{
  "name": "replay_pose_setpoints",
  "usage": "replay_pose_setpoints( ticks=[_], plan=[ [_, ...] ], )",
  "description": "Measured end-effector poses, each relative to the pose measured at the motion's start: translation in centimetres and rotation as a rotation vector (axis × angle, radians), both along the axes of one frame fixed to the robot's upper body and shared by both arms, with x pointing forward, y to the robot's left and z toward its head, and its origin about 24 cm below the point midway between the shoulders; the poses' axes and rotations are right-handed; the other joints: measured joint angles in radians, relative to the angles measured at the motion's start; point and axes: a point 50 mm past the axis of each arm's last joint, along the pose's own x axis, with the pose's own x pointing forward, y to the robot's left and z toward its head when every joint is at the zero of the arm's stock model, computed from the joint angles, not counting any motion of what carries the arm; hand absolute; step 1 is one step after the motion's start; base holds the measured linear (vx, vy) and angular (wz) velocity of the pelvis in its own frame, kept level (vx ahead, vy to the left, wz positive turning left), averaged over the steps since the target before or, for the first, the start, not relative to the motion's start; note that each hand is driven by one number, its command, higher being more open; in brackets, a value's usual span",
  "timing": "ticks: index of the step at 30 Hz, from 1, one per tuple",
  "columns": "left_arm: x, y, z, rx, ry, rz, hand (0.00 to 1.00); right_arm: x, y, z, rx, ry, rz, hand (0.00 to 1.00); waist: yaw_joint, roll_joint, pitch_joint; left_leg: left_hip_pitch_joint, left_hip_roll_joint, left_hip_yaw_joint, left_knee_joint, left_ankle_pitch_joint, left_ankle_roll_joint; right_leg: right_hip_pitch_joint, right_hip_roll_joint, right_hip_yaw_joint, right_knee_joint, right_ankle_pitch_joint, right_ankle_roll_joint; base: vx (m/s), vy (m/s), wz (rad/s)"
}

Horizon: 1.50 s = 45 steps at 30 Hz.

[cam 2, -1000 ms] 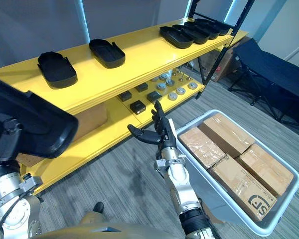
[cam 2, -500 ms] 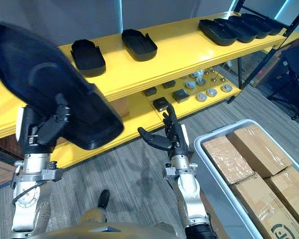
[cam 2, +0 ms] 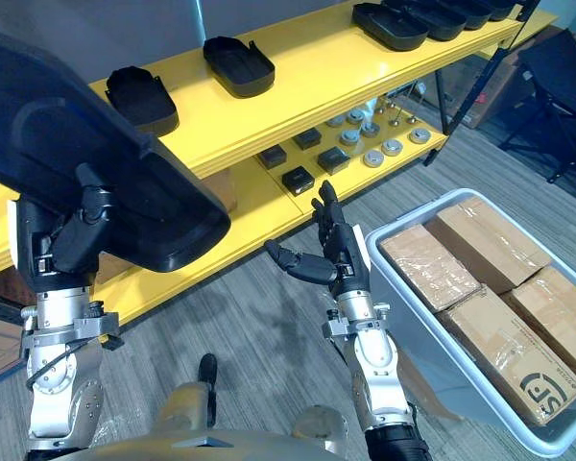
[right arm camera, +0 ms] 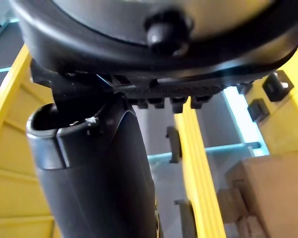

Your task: Walk over and take three plastic housings, then place them on the shelf

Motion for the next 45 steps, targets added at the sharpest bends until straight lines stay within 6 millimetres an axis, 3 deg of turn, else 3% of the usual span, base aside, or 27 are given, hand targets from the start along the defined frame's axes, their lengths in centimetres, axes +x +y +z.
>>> replay_pose_setpoints(
  ticks=[2, 4, 5, 6, 7, 8, 9, 10, 12, 14, 15, 16, 17, 18, 19, 21, 25, 29, 31, 32, 34, 35, 38, 40, 41, 43, 45],
  plan=[
    [-0.7, 0.6, -0.2, -0.003, 0.013, 0.051, 0.0, 0.0, 0.1, 0.3, 0.022, -0.012, -0.008, 1.0, 0.014, 0.005, 0.003, -0.056, 0.0, 0.028, 0.192, -0.095, 0.043, 0.022, -0.018, -0.006, 0.026, -0.028, 0.013, 0.04, 0.099, 0.14],
    [-1.9, 1.6, 0.7, 0.031, -0.013, 0.112, 0.0, -0.5, 0.4, 0.9, 0.051, -0.041, -0.039, 1.0, 0.046, -0.007, -0.004, -0.074, -0.018, 0.055, 0.29, -0.216, 0.035, 0.084, -0.041, -0.019, 0.01, -0.054, 0.023, 0.19, 0.196, 0.23],
    [-2.2, 1.9, 1.1, 0.04, -0.027, 0.127, 0.0, -0.8, 0.4, 1.1, 0.061, -0.047, -0.051, 1.0, 0.049, -0.012, -0.016, -0.077, -0.035, 0.053, 0.29, -0.233, 0.036, 0.083, -0.043, -0.004, 0.045, -0.057, 0.008, 0.35, 0.149, 0.65],
    [-2.6, 2.5, 1.7, 0.052, -0.059, 0.152, 0.0, -1.0, 0.7, 1.5, 0.083, -0.07, -0.061, 1.0, 0.049, -0.03, -0.022, -0.089, -0.064, 0.017, 0.301, -0.24, 0.044, 0.014, -0.051, 0.032, 0.205, -0.023, -0.037, 0.3, 0.087, 0.77],
    [-2.8, 2.9, 2.0, 0.057, -0.068, 0.165, 0.0, -1.0, 0.9, 1.5, 0.089, -0.071, -0.062, 1.0, 0.05, -0.038, -0.026, -0.088, -0.08, -0.001, 0.295, -0.239, 0.055, -0.032, -0.054, 0.077, 0.29, 0.046, -0.041, 0.44, 0.154, 1.1],
    [-3.1, 3.5, 2.3, 0.07, -0.079, 0.178, 0.0, -1.0, 1.3, 1.4, 0.1, -0.067, -0.065, 1.0, 0.049, -0.053, -0.027, -0.055, -0.107, -0.039, 0.253, -0.238, 0.064, -0.085, -0.052, 0.143, 0.411, 0.179, -0.033, 0.35, 0.149, 0.92],
    [-3.1, 3.6, 2.3, 0.075, -0.081, 0.181, 0.0, -1.0, 1.4, 1.3, 0.109, -0.062, -0.069, 1.0, 0.047, -0.053, -0.026, -0.037, -0.106, -0.056, 0.233, -0.234, 0.071, -0.095, -0.047, 0.158, 0.445, 0.178, -0.028, 0.45, 0.069, 0.92],
    [-3.1, 3.7, 2.4, 0.066, -0.084, 0.187, 0.0, -0.9, 1.6, 1.3, 0.107, -0.063, -0.07, 1.0, 0.046, -0.052, -0.026, -0.002, -0.107, -0.083, 0.202, -0.224, 0.068, -0.101, -0.019, 0.17, 0.47, 0.099, -0.043, 0.38, -0.05, 0.67],
    [-3.0, 3.7, 2.5, 0.047, -0.093, 0.194, 0.0, -0.7, 1.6, 1.7, 0.067, -0.087, -0.056, 1.0, 0.037, -0.044, -0.036, 0.08, -0.098, -0.132, 0.105, -0.205, 0.063, -0.131, 0.063, 0.158, 0.374, 0.008, -0.095, 0.33, -0.057, 0.68],
    [-2.1, 3.2, 3.0, 0.019, -0.136, 0.174, 0.0, -0.4, 1.0, 2.7, 0.044, -0.145, -0.057, 1.0, 0.015, -0.03, -0.047, 0.108, -0.08, -0.185, 0.044, -0.192, 0.05, -0.222, 0.14, 0.205, 0.224, -0.012, -0.13, 0.33, -0.126, 0.74],
    [-1.8, 3.0, 3.1, 0.013, -0.146, 0.166, 0.0, -0.3, 0.8, 3.0, 0.034, -0.162, -0.062, 1.0, 0.012, -0.027, -0.048, 0.113, -0.073, -0.198, 0.034, -0.189, 0.046, -0.245, 0.16, 0.236, 0.182, -0.008, -0.128, 0.36, -0.199, 0.92],
    [-1.0, 2.8, 3.2, 0.002, -0.154, 0.15, 0.0, -0.1, 0.1, 3.5, 0.016, -0.188, -0.076, 1.0, -0.007, -0.029, -0.053, 0.115, -0.072, -0.224, 0.028, -0.185, 0.033, -0.265, 0.188, 0.297, 0.053, 0.034, -0.102, 0.21, -0.155, 0.81],
    [-0.6, 2.6, 3.2, 0.002, -0.154, 0.136, 0.0, -0.2, -0.2, 3.7, 0.01, -0.201, -0.09, 1.0, -0.015, -0.035, -0.056, 0.117, -0.079, -0.234, 0.028, -0.189, 0.021, -0.262, 0.184, 0.311, -0.025, 0.112, -0.108, 0.29, -0.235, 1.14],
    [0.1, 2.4, 3.2, 0.02, -0.152, 0.116, 0.0, -0.2, -0.9, 4.2, 0.003, -0.235, -0.114, 1.0, -0.029, -0.06, -0.07, 0.118, -0.104, -0.265, 0.028, -0.208, -0.008, -0.262, 0.161, 0.317, -0.1, 0.262, -0.056, 0.28, -0.288, 0.95],
    [0.3, 1.9, 2.6, 0.006, -0.122, 0.105, 0.0, 0.0, -1.5, 4.9, -0.025, -0.268, -0.126, 1.0, -0.032, -0.014, -0.079, 0.114, -0.062, -0.281, 0.031, -0.216, -0.022, -0.23, 0.188, 0.273, -0.136, 0.265, -0.067, 0.28, -0.286, 0.72],
    [0.4, 1.6, 2.2, 0.001, -0.103, 0.081, 0.0, 0.4, -2.1, 6.0, -0.056, -0.319, -0.138, 1.0, -0.031, 0.026, -0.089, 0.131, -0.007, -0.258, 0.005, -0.21, -0.031, -0.176, 0.231, 0.231, -0.208, 0.278, -0.085, 0.21, -0.259, 0.35],
    [0.6, 0.5, 2.3, 0.051, -0.111, -0.038, 0.0, -0.1, -3.1, 8.6, -0.061, -0.434, -0.186, 1.0, -0.031, 0.042, -0.098, 0.183, 0.034, -0.149, -0.065, -0.15, -0.035, -0.109, 0.246, 0.17, -0.231, 0.265, -0.109, 0.11, -0.166, 0.4],
    [0.7, 0.1, 2.2, 0.057, -0.109, -0.064, 0.0, -0.7, -2.8, 9.9, -0.047, -0.494, -0.16, 1.0, -0.029, 0.048, -0.101, 0.183, 0.029, -0.142, -0.091, -0.134, -0.031, -0.104, 0.243, 0.149, -0.233, 0.257, -0.117, -0.04, -0.018, 0.23],
    [0.6, 0.1, 2.0, 0.057, -0.097, -0.052, 0.0, -1.1, -3.0, 9.1, -0.021, -0.455, -0.157, 1.0, -0.033, 0.046, -0.101, 0.179, 0.016, -0.135, -0.113, -0.112, -0.01, -0.096, 0.225, 0.125, -0.233, 0.25, -0.116, -0.12, 0.008, 0.47],
    [0.6, 0.0, 1.8, 0.05, -0.079, -0.046, 0.0, -1.5, -3.2, 8.3, -0.013, -0.418, -0.176, 1.0, -0.034, 0.042, -0.103, 0.178, 0.001, -0.099, -0.14, -0.105, 0.073, -0.091, 0.194, 0.104, -0.236, 0.241, -0.114, -0.12, 0.064, 0.65],
    [0.6, -0.3, 1.3, 0.041, -0.04, -0.049, 0.0, -2.1, -3.9, 7.4, -0.011, -0.368, -0.211, 1.0, -0.043, 0.043, -0.103, 0.176, 0.002, -0.006, -0.18, -0.129, 0.196, -0.076, 0.15, 0.054, -0.254, 0.25, -0.101, -0.09, 0.091, 0.88],
    [0.5, -0.4, 1.1, 0.052, -0.023, -0.046, 0.0, -2.3, -4.1, 7.2, -0.014, -0.355, -0.221, 1.0, -0.052, 0.044, -0.103, 0.164, 0.008, 0.025, -0.176, -0.133, 0.204, -0.072, 0.135, 0.033, -0.258, 0.253, -0.1, -0.11, 0.115, 1.17],
    [0.8, -0.5, 0.0, 0.075, 0.062, -0.074, 0.0, -2.4, -5.0, 7.1, -0.021, -0.344, -0.26, 1.0, -0.058, 0.052, -0.089, 0.084, 0.043, 0.094, -0.032, -0.125, 0.133, -0.049, 0.058, -0.024, -0.23, 0.241, -0.081, -0.08, 0.202, 0.74],
    [0.5, -0.4, -0.9, 0.077, 0.115, -0.08, 0.0, -2.3, -4.8, 7.1, 0.008, -0.344, -0.238, 1.0, -0.058, 0.058, -0.093, 0.083, 0.079, 0.106, 0.013, -0.103, 0.098, -0.024, -0.012, -0.019, -0.189, 0.214, -0.036, 0.04, 0.602, 0.03],
    [0.3, -0.4, -1.0, 0.175, 0.133, -0.183, 0.0, -2.3, -4.8, 5.7, 0.173, -0.304, -0.263, 1.0, -0.068, 0.053, -0.118, 0.067, 0.021, 0.136, 0.069, -0.166, -0.042, 0.004, -0.097, 0.101, -0.25, 0.225, 0.052, 0.14, 0.991, 0.03],
    [1.0, -0.5, -0.3, 0.244, 0.116, -0.246, 0.0, -2.0, -4.3, 4.6, 0.204, -0.253, -0.287, 1.0, -0.07, 0.022, -0.106, 0.039, -0.019, 0.141, 0.073, -0.158, -0.014, 0.009, -0.085, 0.121, -0.272, 0.277, 0.05, 0.17, 0.617, 0.12],
    [1.4, -0.4, -0.3, 0.264, 0.137, -0.263, 0.0, -1.5, -2.6, 3.6, 0.232, -0.199, -0.232, 1.0, -0.053, 0.02, -0.104, 0.051, -0.022, 0.173, 0.08, -0.161, 0.015, 0.002, -0.089, 0.079, -0.279, 0.354, 0.055, 0.1, 0.194, -0.26]
  ],
)
